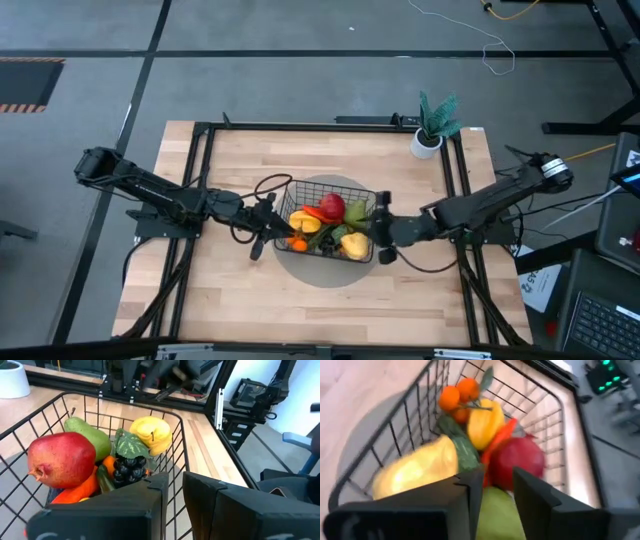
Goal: Build produce basket
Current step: Adjust the black wire basket
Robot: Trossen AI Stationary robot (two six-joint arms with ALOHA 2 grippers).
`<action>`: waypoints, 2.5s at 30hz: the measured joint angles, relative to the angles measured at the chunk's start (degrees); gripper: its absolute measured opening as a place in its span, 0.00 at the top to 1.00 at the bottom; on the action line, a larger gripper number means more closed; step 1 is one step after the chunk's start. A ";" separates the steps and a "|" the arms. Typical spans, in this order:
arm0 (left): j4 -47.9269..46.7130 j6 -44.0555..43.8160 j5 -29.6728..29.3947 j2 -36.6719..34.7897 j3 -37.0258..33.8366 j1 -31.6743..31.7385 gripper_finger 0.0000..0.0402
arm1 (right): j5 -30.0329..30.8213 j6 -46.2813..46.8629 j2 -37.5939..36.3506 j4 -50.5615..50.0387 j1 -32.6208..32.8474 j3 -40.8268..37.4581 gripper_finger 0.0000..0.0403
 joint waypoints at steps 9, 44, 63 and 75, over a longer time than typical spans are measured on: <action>0.02 0.00 -0.02 0.00 0.00 0.02 0.89 | -1.76 17.59 -14.60 -18.76 6.20 5.05 0.73; 0.01 -0.05 1.09 -6.11 0.07 -0.42 0.89 | -1.44 42.57 -10.32 -3.16 -2.04 -18.63 0.73; -0.99 -0.01 0.21 -6.12 0.04 -0.38 0.89 | 2.13 32.37 -8.13 5.82 -12.04 -18.63 0.73; -1.59 0.06 1.19 -7.18 -0.03 -0.39 0.89 | 0.04 27.88 -11.24 4.41 -16.49 -18.02 0.73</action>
